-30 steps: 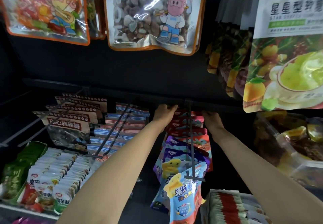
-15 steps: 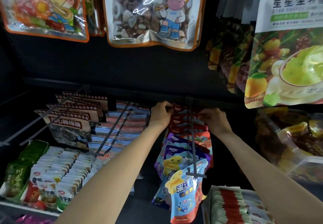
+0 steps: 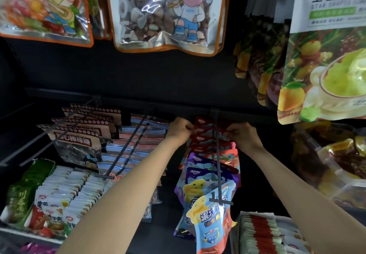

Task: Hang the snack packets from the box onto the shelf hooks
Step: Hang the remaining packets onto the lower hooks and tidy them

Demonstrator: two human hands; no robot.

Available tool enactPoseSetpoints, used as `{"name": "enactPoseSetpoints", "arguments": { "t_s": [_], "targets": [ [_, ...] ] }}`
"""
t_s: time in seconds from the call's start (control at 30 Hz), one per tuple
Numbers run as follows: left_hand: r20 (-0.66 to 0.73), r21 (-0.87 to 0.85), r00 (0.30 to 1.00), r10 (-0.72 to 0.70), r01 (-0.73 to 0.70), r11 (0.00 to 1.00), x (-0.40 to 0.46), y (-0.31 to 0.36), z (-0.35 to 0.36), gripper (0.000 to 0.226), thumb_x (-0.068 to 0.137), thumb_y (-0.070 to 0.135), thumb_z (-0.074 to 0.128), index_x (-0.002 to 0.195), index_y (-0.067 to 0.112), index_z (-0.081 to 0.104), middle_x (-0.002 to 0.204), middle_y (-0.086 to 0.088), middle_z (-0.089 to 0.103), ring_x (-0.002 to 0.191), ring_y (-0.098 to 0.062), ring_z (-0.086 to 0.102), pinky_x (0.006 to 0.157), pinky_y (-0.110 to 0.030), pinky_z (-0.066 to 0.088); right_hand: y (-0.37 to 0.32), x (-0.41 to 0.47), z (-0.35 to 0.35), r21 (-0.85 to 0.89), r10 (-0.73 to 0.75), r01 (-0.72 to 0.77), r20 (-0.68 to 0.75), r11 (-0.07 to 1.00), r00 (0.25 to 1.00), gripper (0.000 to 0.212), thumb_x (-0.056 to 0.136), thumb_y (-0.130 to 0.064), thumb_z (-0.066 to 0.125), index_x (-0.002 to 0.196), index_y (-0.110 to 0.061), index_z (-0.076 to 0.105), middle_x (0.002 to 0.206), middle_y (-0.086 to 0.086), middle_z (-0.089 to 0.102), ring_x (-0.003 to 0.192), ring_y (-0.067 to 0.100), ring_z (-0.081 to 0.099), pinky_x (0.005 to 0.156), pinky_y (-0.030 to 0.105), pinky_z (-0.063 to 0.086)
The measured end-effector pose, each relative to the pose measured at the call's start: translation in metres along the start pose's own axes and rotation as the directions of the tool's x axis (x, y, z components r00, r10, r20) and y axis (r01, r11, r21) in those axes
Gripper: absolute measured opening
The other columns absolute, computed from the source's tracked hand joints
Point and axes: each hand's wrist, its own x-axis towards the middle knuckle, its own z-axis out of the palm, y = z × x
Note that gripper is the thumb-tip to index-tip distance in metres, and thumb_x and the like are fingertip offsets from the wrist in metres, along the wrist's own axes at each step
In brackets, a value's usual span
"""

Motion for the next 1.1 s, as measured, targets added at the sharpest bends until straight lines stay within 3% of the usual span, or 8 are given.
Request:
{"name": "enactPoseSetpoints", "arguments": {
  "t_s": [0.17, 0.27, 0.37, 0.53, 0.63, 0.83, 0.97, 1.1],
  "targets": [
    [-0.028, 0.138, 0.997, 0.075, -0.071, 0.988, -0.0007, 0.0012, 0.0021, 0.019, 0.096, 0.015, 0.051, 0.111, 0.007, 0.06, 0.117, -0.01, 0.061, 0.106, -0.021, 0.059, 0.076, -0.021, 0.04, 0.0026, 0.0002, -0.0005, 0.058, 0.041, -0.044, 0.063, 0.997, 0.997, 0.01, 0.087, -0.012, 0.066, 0.093, -0.006, 0.071, 0.094, 0.006, 0.07, 0.08, 0.013, 0.064, 0.07, 0.021, 0.05],
    [-0.031, 0.172, 0.994, 0.107, -0.1, 0.98, -0.0002, 0.002, 0.003, 0.017, 0.096, 0.015, 0.051, 0.108, 0.007, 0.059, 0.116, -0.011, 0.06, 0.105, -0.023, 0.058, 0.077, -0.023, 0.04, 0.0065, -0.0025, 0.0023, 0.133, 0.075, -0.085, 0.076, 0.988, 0.994, 0.009, 0.088, -0.011, 0.063, 0.092, -0.008, 0.071, 0.096, 0.008, 0.07, 0.083, 0.018, 0.067, 0.069, 0.027, 0.055],
    [-0.045, 0.199, 0.993, 0.112, -0.101, 0.975, 0.0016, 0.001, 0.004, 0.019, 0.096, 0.018, 0.051, 0.109, 0.006, 0.057, 0.123, -0.013, 0.05, 0.111, -0.025, 0.053, 0.085, -0.023, 0.037, 0.0058, -0.0045, 0.0047, 0.081, 0.046, -0.049, 0.041, 0.995, 0.998, 0.013, 0.089, -0.011, 0.062, 0.097, -0.007, 0.071, 0.101, 0.007, 0.069, 0.085, 0.013, 0.06, 0.071, 0.02, 0.045],
    [0.097, 0.103, 0.993, 0.065, -0.075, 0.992, 0.0023, 0.0006, 0.0032, 0.021, 0.1, 0.019, 0.041, 0.115, 0.008, 0.05, 0.118, -0.011, 0.057, 0.104, -0.021, 0.056, 0.08, -0.026, 0.042, 0.0072, -0.0032, 0.0054, 0.089, 0.073, -0.076, 0.033, 0.993, 0.997, 0.021, 0.09, -0.015, 0.062, 0.108, -0.008, 0.069, 0.111, 0.008, 0.067, 0.099, 0.019, 0.063, 0.076, 0.021, 0.043],
    [0.125, 0.076, 0.991, 0.044, -0.054, 0.996, 0.0003, 0.0022, 0.0036, 0.022, 0.101, 0.02, 0.039, 0.118, 0.008, 0.047, 0.117, -0.01, 0.057, 0.1, -0.017, 0.055, 0.079, -0.026, 0.041, 0.0079, -0.0015, 0.0055, 0.124, 0.094, -0.101, 0.055, 0.987, 0.994, 0.02, 0.09, -0.017, 0.062, 0.107, -0.01, 0.068, 0.11, 0.008, 0.067, 0.098, 0.019, 0.064, 0.077, 0.024, 0.046],
    [0.117, 0.098, 0.993, 0.011, -0.022, 0.995, -0.0024, 0.0033, 0.0056, 0.024, 0.101, 0.021, 0.038, 0.12, 0.008, 0.044, 0.117, -0.012, 0.056, 0.104, -0.022, 0.056, 0.077, -0.026, 0.041, 0.0086, -0.0013, 0.0057, 0.105, 0.073, -0.074, 0.02, 0.992, 0.997, 0.011, 0.091, -0.015, 0.061, 0.095, -0.01, 0.069, 0.094, 0.003, 0.067, 0.084, 0.014, 0.063, 0.061, 0.013, 0.041],
    [0.114, 0.075, 0.993, -0.007, -0.002, 0.997, -0.0006, 0.0057, 0.0058, 0.024, 0.101, 0.022, 0.037, 0.12, 0.008, 0.044, 0.115, -0.011, 0.055, 0.095, -0.018, 0.054, 0.076, -0.028, 0.041, 0.0065, 0.0012, 0.0073, 0.085, 0.086, -0.085, -0.017, 0.993, 0.996, 0.012, 0.091, -0.014, 0.061, 0.097, -0.01, 0.07, 0.097, 0.006, 0.069, 0.089, 0.019, 0.065, 0.076, 0.027, 0.051],
    [0.104, 0.048, 0.994, -0.015, 0.01, 0.999, 0.0016, 0.0069, 0.0067, 0.024, 0.101, 0.024, 0.039, 0.119, 0.009, 0.044, 0.114, -0.01, 0.054, 0.091, -0.014, 0.051, 0.076, -0.028, 0.041, 0.0055, 0.0029, 0.008, 0.071, 0.1, -0.098, -0.026, 0.993, 0.995, 0.012, 0.091, -0.013, 0.061, 0.098, -0.009, 0.069, 0.099, 0.008, 0.068, 0.088, 0.016, 0.063, 0.076, 0.026, 0.048]
  ]
}}
